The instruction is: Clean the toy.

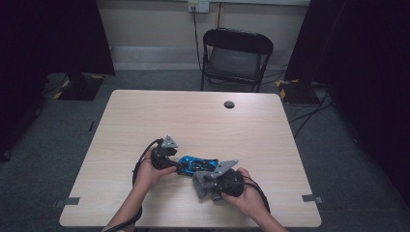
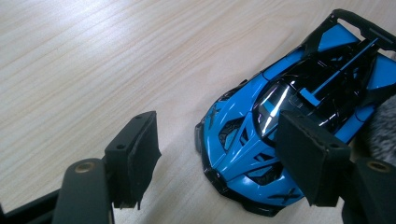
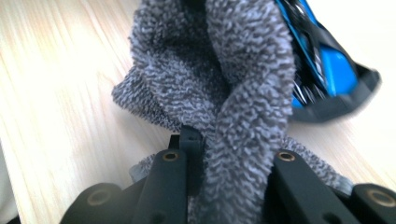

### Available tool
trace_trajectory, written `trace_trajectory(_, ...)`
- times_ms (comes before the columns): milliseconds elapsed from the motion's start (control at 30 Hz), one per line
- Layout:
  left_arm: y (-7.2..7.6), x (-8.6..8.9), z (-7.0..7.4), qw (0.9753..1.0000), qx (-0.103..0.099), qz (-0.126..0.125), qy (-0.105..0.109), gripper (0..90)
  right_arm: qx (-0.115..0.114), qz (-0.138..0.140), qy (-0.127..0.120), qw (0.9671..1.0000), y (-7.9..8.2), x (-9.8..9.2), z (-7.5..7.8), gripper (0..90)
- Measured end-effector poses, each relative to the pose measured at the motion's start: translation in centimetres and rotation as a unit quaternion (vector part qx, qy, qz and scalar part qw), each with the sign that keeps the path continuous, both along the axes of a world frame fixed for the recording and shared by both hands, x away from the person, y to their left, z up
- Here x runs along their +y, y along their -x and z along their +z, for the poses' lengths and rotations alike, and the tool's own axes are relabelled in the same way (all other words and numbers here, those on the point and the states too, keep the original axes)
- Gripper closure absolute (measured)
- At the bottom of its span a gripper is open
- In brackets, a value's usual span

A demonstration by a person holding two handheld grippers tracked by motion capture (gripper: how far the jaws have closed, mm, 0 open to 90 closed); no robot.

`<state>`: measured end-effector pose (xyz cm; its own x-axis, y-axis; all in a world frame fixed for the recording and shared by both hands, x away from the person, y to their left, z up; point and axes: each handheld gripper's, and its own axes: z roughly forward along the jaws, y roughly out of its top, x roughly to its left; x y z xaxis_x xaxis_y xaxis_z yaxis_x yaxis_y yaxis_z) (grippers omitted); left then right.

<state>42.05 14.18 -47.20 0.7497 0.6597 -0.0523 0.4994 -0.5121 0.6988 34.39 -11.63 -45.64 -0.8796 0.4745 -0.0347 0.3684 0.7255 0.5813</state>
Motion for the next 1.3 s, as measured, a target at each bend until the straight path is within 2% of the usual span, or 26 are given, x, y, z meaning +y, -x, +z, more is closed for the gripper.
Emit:
trace_trajectory(100,0.0,0.0,0.0,1.0,0.0,0.0,0.0,30.1,0.004,-0.01,-0.009,0.9999,-0.1,-1.1,0.0,76.0)
trace_trajectory(233,0.1,-0.1,0.0,1.0,-0.001,0.001,0.001,30.2,0.004,-0.021,-0.009,0.9997,0.0,-2.1,-0.1,76.0)
trace_trajectory(767,0.1,-0.1,-0.1,1.0,0.0,0.002,0.008,30.3,0.0,-0.036,0.0,0.9994,0.1,-4.4,0.6,76.1)
trace_trajectory(1133,0.2,-0.2,-0.1,1.0,-0.005,0.005,0.004,30.8,-0.003,-0.05,-0.001,0.9987,0.3,-5.8,1.1,76.0)
trace_trajectory(1300,0.2,-0.1,-0.1,0.9999,-0.005,0.009,0.004,29.8,-0.003,-0.066,-0.015,0.9977,0.0,-7.0,1.3,76.0)
